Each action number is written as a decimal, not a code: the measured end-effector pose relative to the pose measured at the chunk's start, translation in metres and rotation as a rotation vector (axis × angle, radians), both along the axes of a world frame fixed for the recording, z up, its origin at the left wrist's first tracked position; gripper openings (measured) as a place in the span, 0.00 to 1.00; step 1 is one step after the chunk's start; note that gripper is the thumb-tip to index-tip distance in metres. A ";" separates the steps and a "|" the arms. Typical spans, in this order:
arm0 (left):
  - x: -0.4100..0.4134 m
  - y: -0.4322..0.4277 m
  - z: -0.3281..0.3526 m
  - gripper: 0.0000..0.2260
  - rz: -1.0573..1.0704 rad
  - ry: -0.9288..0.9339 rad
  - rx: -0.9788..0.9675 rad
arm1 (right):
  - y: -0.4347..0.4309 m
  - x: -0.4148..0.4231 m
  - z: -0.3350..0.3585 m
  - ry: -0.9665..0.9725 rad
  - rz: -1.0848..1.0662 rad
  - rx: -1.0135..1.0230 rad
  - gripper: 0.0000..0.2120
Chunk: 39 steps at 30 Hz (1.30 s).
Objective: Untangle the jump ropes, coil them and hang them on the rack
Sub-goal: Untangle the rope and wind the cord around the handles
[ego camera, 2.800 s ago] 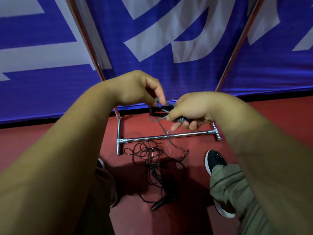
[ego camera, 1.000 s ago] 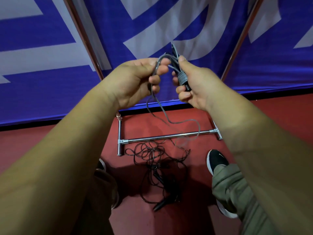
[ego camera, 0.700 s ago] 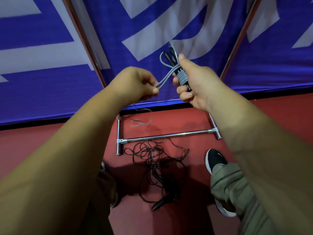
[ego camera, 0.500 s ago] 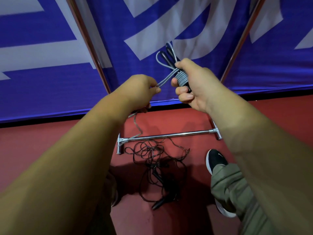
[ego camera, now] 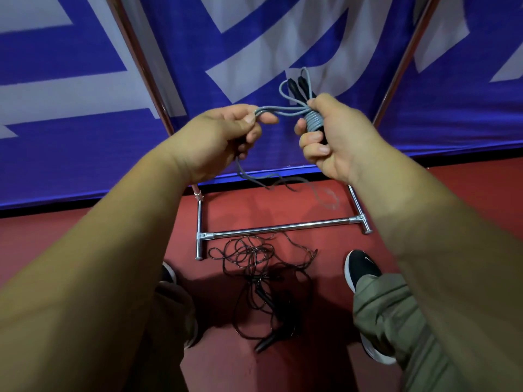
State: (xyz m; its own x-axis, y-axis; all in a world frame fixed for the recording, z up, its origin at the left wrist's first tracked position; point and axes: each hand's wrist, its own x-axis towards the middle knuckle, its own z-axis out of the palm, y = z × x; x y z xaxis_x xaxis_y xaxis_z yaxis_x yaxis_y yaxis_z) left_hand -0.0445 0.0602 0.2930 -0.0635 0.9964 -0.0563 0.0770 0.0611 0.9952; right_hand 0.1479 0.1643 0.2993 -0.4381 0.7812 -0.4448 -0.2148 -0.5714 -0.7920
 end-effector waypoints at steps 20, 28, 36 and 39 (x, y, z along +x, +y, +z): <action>0.008 0.005 -0.013 0.11 0.218 0.584 -0.148 | -0.028 0.001 0.004 0.030 0.541 0.038 0.09; -0.017 -0.008 0.004 0.05 0.023 0.223 0.058 | -0.037 0.011 0.013 -0.109 1.062 -0.011 0.14; -0.008 -0.008 0.020 0.07 0.001 0.389 0.039 | -0.036 0.011 0.005 -0.364 1.066 0.110 0.12; -0.009 -0.006 0.023 0.08 -0.006 0.546 0.011 | -0.032 0.010 -0.002 -0.470 0.957 0.140 0.12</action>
